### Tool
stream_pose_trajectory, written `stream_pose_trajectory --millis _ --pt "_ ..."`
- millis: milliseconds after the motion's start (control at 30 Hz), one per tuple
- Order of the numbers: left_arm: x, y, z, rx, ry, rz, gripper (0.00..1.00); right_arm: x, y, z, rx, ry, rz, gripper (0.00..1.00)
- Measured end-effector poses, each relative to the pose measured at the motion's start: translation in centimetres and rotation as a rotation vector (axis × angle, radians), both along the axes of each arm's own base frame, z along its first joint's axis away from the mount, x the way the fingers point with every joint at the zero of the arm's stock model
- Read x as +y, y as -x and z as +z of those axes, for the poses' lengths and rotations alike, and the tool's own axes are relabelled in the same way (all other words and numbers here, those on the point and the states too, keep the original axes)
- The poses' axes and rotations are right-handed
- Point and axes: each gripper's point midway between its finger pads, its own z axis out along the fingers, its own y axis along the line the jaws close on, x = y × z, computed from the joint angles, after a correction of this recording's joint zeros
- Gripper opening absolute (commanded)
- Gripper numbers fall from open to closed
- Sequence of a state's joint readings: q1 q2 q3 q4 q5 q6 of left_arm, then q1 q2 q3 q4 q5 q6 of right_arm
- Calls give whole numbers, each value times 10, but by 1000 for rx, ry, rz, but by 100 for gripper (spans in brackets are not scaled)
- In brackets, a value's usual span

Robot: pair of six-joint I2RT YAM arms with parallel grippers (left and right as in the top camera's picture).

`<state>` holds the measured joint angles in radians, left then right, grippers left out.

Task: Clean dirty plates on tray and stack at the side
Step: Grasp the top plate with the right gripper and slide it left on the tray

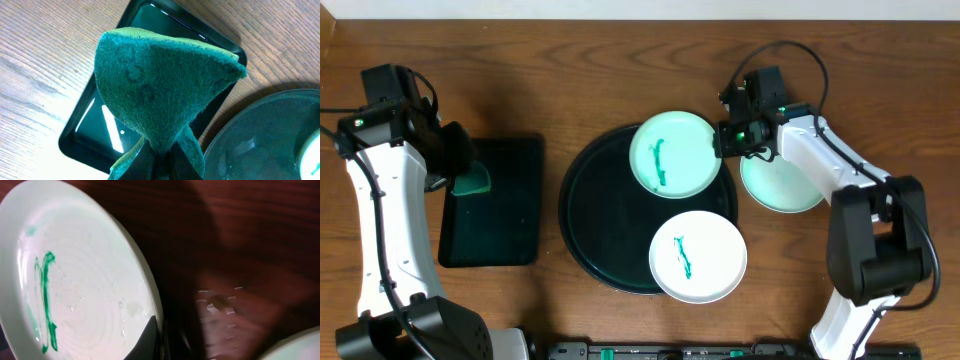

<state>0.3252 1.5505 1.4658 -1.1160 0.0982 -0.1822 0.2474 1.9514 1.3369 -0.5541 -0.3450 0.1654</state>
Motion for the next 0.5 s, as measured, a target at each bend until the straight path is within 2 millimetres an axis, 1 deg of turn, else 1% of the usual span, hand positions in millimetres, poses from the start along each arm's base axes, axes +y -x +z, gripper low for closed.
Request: stream_pose_trajectory --millis 67,133,267,333,400,467,500 --pt "0 0 0 -1 0 0 7 12 5 11 15 -32 -7 1" --pt "0 0 0 0 0 0 7 27 15 17 45 -52 1 1" --pt "0 0 0 0 0 0 8 63 44 14 106 -51 67 1" --pt "-1 0 0 -1 0 -2 7 82 56 11 117 -48 101 1" --pt "-2 -1 0 0 0 -7 7 98 65 2 136 -44 127 1" --pt "-8 -2 0 0 -1 -24 7 108 74 -16 176 -28 142 1" --pt "-10 -3 0 0 0 -32 7 108 76 -22 189 -19 142 1"
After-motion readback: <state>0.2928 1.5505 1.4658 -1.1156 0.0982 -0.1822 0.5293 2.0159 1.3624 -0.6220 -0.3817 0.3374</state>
